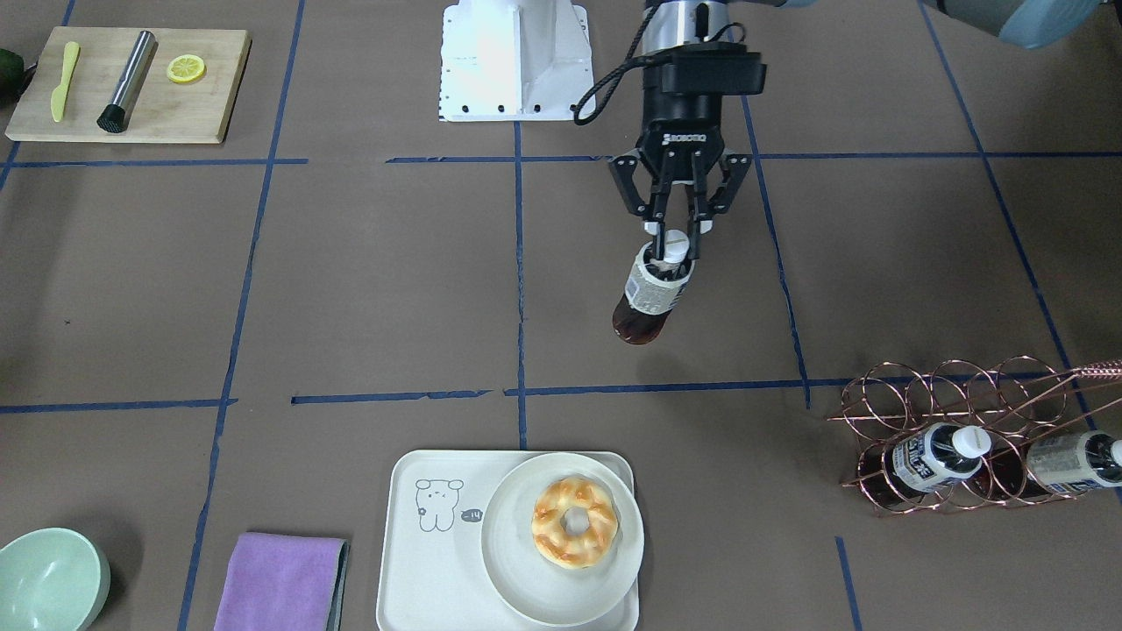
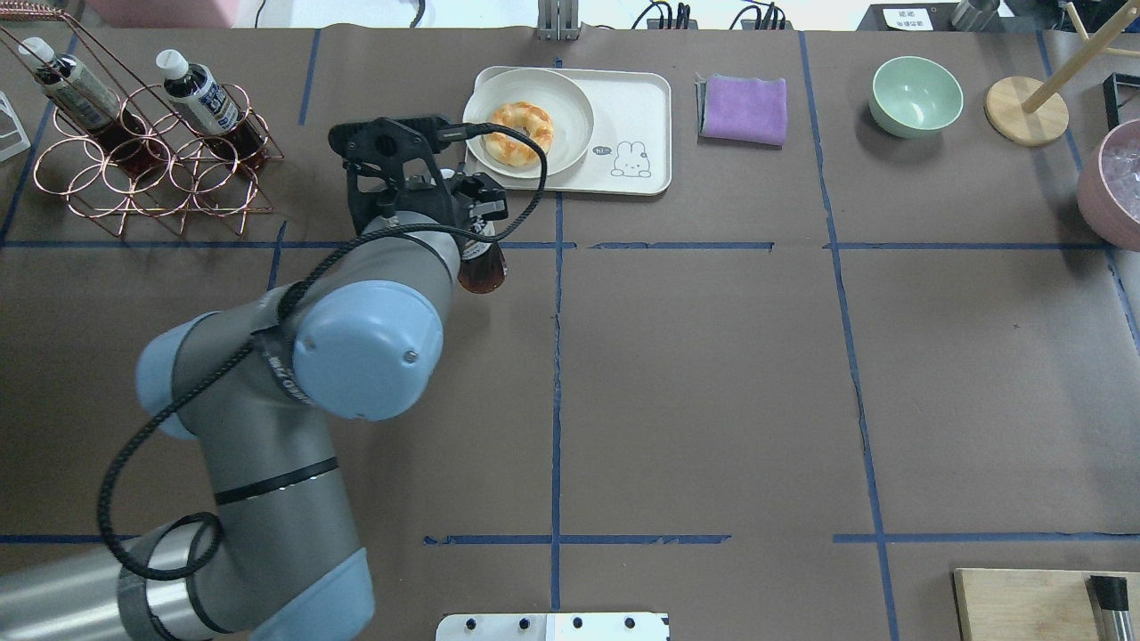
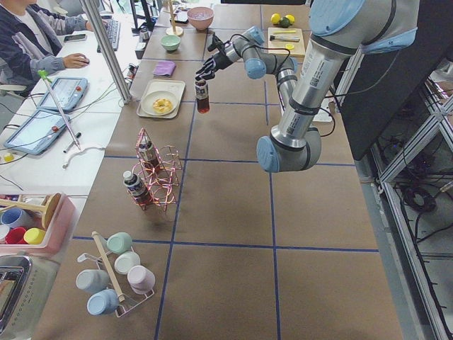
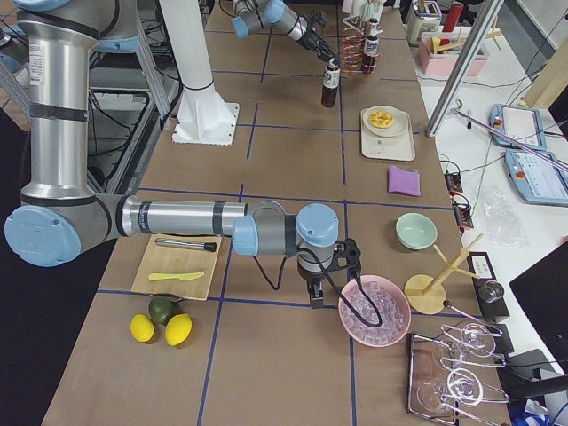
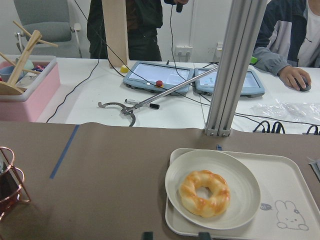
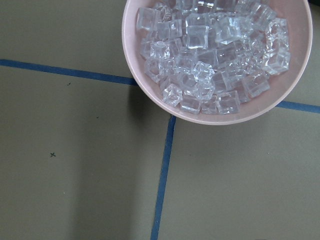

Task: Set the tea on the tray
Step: 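Carry the bottle to the table center and set it upright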

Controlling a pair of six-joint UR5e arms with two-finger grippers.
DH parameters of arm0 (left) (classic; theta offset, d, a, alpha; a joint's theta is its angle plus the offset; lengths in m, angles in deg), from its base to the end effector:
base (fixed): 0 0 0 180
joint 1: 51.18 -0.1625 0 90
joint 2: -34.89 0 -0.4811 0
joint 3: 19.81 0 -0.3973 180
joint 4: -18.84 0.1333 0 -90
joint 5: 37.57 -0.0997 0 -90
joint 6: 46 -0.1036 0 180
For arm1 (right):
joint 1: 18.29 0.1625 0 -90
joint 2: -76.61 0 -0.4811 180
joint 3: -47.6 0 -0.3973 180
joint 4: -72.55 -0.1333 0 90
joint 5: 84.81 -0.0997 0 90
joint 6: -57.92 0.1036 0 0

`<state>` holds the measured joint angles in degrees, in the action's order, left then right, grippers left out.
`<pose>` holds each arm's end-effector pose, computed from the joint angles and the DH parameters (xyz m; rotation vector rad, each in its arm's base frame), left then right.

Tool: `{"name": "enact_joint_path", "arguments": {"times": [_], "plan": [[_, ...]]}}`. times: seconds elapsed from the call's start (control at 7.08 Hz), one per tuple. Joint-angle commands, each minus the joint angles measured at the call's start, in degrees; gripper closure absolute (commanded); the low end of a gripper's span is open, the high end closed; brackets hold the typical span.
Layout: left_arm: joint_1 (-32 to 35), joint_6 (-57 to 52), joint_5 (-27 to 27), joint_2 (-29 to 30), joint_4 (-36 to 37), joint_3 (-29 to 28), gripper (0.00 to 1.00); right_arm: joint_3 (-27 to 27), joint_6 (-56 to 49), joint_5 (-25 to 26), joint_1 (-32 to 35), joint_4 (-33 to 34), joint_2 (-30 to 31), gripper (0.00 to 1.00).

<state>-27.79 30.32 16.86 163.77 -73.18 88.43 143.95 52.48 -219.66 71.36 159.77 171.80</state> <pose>0.5116 -0.4322 0.1610 0.8568 0.7710 -0.4704 0.0574 -0.4586 0.7000 0.1000 -0.7793 -0.1227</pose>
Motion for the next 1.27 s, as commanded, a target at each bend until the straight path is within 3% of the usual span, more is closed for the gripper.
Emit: {"name": "enact_joint_path", "arguments": {"times": [0.0, 0.42, 0.71, 0.85, 1.13], "plan": [[-4.47, 3.93, -5.53, 7.94, 0.08, -10.19, 1.0, -0.02, 0.35, 0.03, 0.0, -0.03, 0.0, 0.0], [-4.76, 3.75, -6.44, 9.29, 2.53, -12.08, 0.99, -0.02, 0.35, -0.06, 0.0, 0.06, 0.0, 0.0], [-4.76, 3.31, -6.44, 9.11, 2.54, -12.08, 0.9, -0.02, 0.35, -0.06, 0.0, 0.06, 0.0, 0.0], [-4.76, 3.31, -6.35, 9.11, 2.54, -12.17, 0.72, -0.02, 0.35, -0.06, 0.0, 0.06, 0.0, 0.0], [-4.76, 3.14, -6.26, 8.94, 2.63, -12.09, 0.25, 0.07, 0.35, -0.06, 0.0, 0.06, 0.0, 0.0]]}}
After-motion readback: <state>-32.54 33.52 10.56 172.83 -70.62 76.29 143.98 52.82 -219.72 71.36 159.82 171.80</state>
